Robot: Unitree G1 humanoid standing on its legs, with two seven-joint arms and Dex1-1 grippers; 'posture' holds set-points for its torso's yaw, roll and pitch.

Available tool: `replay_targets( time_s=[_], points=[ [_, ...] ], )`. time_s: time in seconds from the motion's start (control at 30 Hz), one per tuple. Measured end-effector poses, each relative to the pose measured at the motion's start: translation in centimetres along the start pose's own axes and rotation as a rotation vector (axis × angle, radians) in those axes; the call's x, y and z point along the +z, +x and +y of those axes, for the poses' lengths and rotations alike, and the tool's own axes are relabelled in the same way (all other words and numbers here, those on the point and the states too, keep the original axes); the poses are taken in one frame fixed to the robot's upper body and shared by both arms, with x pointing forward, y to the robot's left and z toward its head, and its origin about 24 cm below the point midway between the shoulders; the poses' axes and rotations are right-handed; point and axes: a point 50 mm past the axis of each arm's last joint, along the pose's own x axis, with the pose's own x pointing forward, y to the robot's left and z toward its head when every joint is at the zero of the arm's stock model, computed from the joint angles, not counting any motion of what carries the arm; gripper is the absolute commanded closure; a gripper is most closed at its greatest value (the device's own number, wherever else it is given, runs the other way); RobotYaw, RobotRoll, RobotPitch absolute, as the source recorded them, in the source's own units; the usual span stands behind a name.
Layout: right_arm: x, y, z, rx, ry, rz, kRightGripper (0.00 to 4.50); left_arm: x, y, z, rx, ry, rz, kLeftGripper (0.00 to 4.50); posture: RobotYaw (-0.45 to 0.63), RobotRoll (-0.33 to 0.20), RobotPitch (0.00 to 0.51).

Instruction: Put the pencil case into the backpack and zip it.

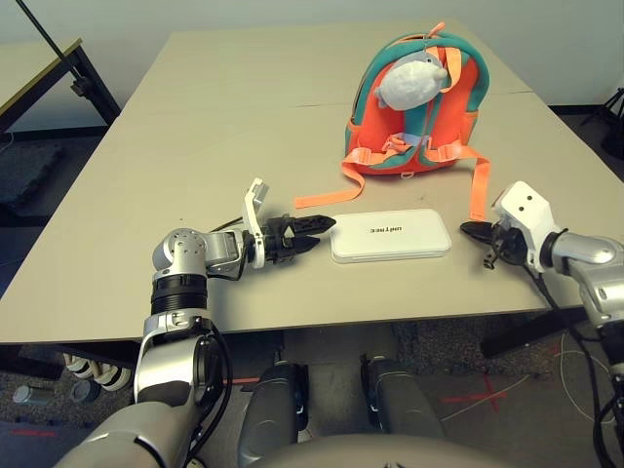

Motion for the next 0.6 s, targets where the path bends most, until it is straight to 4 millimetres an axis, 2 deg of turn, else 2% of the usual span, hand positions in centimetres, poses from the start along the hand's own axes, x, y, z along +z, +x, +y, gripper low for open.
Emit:
replay_targets(
  time_s=[0.33,0.6],
  points=[
    [1.6,1.9,2.0,0.073,0.058,-0.098,4.47,-0.1,0.1,0.0,0.009,0.005,0.002,0.0,-0.21,0.0,0.11],
    [2.2,2.5,2.8,0.103,0.077,-0.12,4.47,-0.1,0.4,-0.1,0.005,0.005,-0.001,0.0,-0.21,0.0,0.11]
  ],
)
